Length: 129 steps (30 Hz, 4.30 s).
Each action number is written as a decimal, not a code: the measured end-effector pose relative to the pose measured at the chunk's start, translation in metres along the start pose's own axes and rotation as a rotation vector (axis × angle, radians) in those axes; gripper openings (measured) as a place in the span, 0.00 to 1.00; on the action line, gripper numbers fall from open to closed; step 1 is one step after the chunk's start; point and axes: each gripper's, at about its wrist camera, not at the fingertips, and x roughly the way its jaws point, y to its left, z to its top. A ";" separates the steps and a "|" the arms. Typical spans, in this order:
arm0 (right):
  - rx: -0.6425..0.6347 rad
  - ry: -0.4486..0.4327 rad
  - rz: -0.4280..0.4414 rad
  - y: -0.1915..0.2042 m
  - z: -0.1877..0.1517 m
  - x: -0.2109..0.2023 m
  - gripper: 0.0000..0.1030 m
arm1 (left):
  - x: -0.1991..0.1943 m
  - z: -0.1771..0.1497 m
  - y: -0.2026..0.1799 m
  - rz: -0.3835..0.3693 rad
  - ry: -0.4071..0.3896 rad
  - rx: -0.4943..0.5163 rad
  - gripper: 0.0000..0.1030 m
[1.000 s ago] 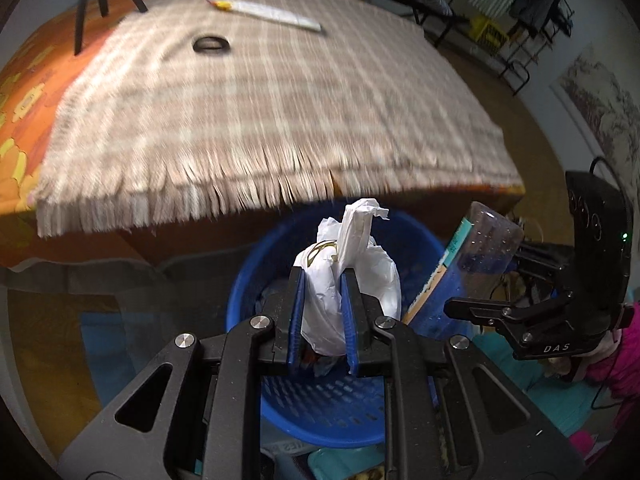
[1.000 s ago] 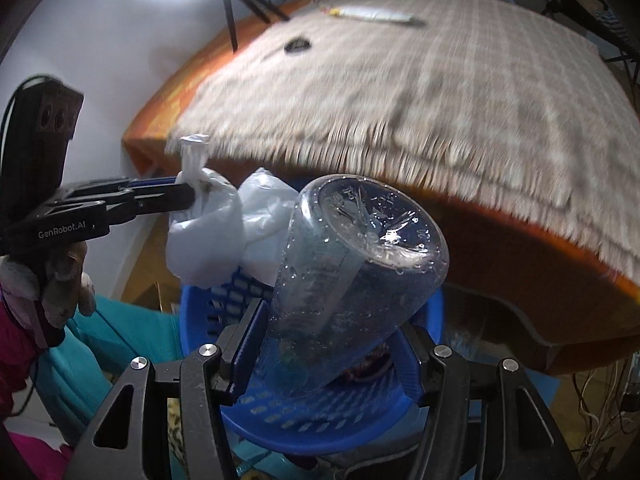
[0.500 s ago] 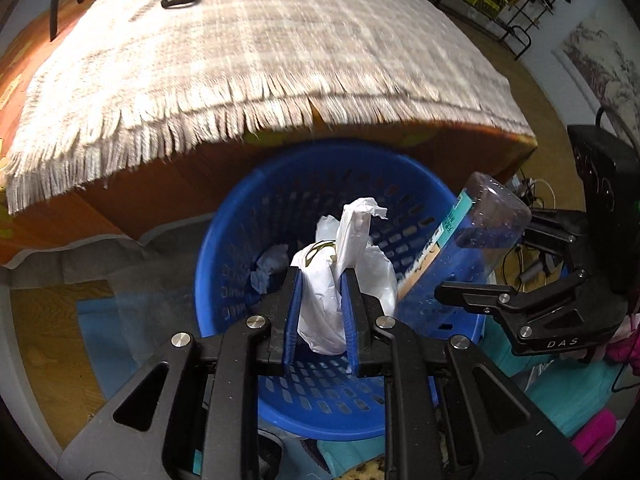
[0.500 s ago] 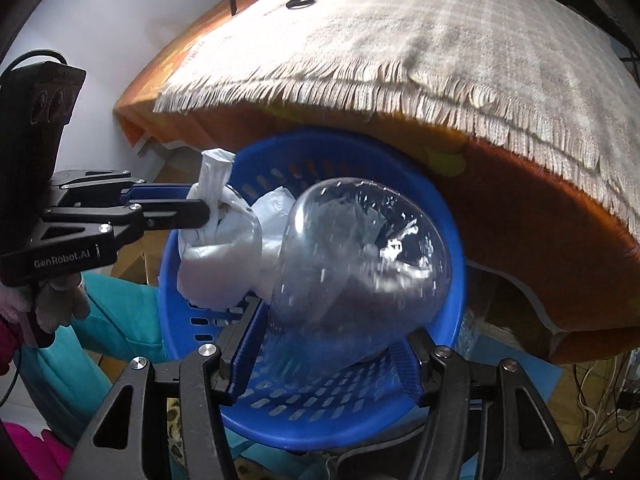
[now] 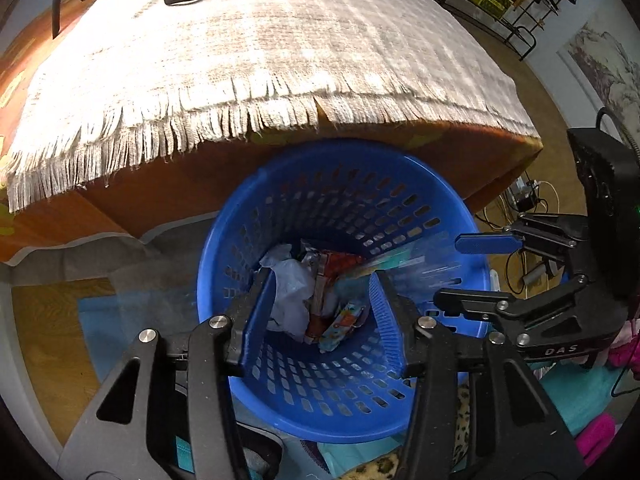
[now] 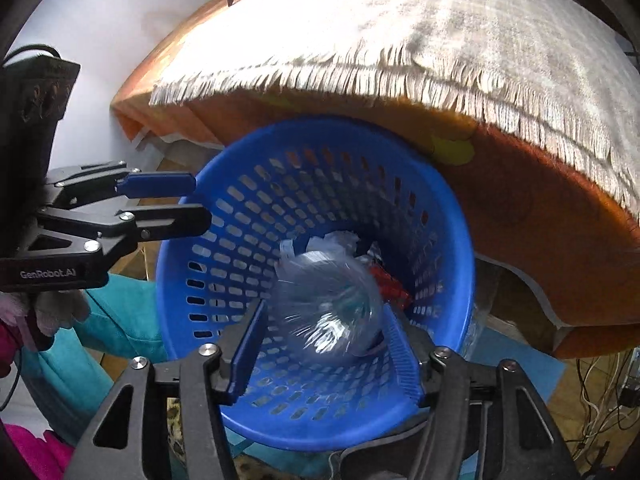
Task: Collect trash
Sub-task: 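Open both grippers over the blue basket to drop bag and bottle, then move both grippers back over the table toward the black hair tie and wrapper strip, then close the left gripper on the black hair tie while the right gripper grasps the wrapper strip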
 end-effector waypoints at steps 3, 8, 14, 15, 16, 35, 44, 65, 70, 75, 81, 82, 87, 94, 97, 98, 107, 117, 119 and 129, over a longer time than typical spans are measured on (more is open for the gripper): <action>-0.004 -0.018 0.001 0.002 0.002 -0.006 0.66 | -0.002 0.000 0.003 0.001 -0.003 -0.002 0.48; -0.019 -0.039 -0.013 0.008 0.005 -0.010 0.67 | -0.005 0.001 0.004 0.003 -0.011 -0.005 0.48; -0.027 -0.056 -0.040 0.009 0.007 -0.016 0.68 | -0.009 0.003 0.006 0.010 -0.021 -0.008 0.48; -0.029 -0.060 -0.043 0.009 0.008 -0.018 0.68 | -0.009 0.004 0.006 0.011 -0.023 -0.010 0.48; -0.030 -0.064 -0.046 0.009 0.008 -0.019 0.68 | -0.009 0.004 0.006 0.011 -0.024 -0.011 0.49; -0.083 -0.244 -0.187 0.023 0.034 -0.066 0.87 | -0.028 0.028 0.019 0.027 -0.095 -0.050 0.59; -0.107 -0.317 -0.231 0.027 0.053 -0.081 0.89 | -0.036 0.051 0.027 0.029 -0.126 -0.080 0.59; -0.170 -0.473 -0.238 -0.001 0.171 -0.105 0.89 | -0.048 0.162 0.091 0.086 -0.240 -0.199 0.59; -0.163 -0.469 -0.216 -0.013 0.214 -0.100 0.89 | -0.033 0.183 0.096 0.106 -0.237 -0.172 0.59; -0.139 -0.448 -0.195 -0.025 0.257 -0.086 0.89 | -0.018 0.204 0.107 0.115 -0.231 -0.179 0.59; -0.128 -0.402 -0.173 -0.035 0.300 -0.057 0.89 | 0.001 0.219 0.117 0.140 -0.204 -0.168 0.59; -0.126 -0.395 -0.173 -0.037 0.308 -0.051 0.89 | 0.003 0.220 0.117 0.143 -0.201 -0.165 0.59; -0.129 -0.362 -0.173 -0.038 0.330 -0.026 0.89 | 0.012 0.227 0.117 0.168 -0.196 -0.127 0.59; -0.135 -0.319 -0.193 -0.041 0.351 0.004 0.89 | 0.020 0.232 0.115 0.216 -0.189 -0.065 0.35; -0.148 -0.298 -0.212 -0.041 0.354 0.016 0.89 | 0.019 0.230 0.114 0.229 -0.196 -0.045 0.23; -0.148 -0.290 -0.219 -0.042 0.355 0.020 0.88 | 0.019 0.231 0.114 0.227 -0.197 -0.047 0.19; -0.173 -0.267 -0.259 -0.041 0.353 0.031 0.39 | 0.010 0.230 0.114 0.235 -0.218 -0.048 0.06; -0.171 -0.303 -0.240 -0.033 0.340 0.012 0.14 | -0.016 0.221 0.114 0.245 -0.266 -0.054 0.06; -0.184 -0.320 -0.243 -0.027 0.336 0.004 0.14 | -0.023 0.218 0.112 0.247 -0.279 -0.052 0.06; -0.220 -0.383 -0.212 -0.003 0.295 -0.047 0.14 | -0.064 0.195 0.087 0.238 -0.351 -0.031 0.06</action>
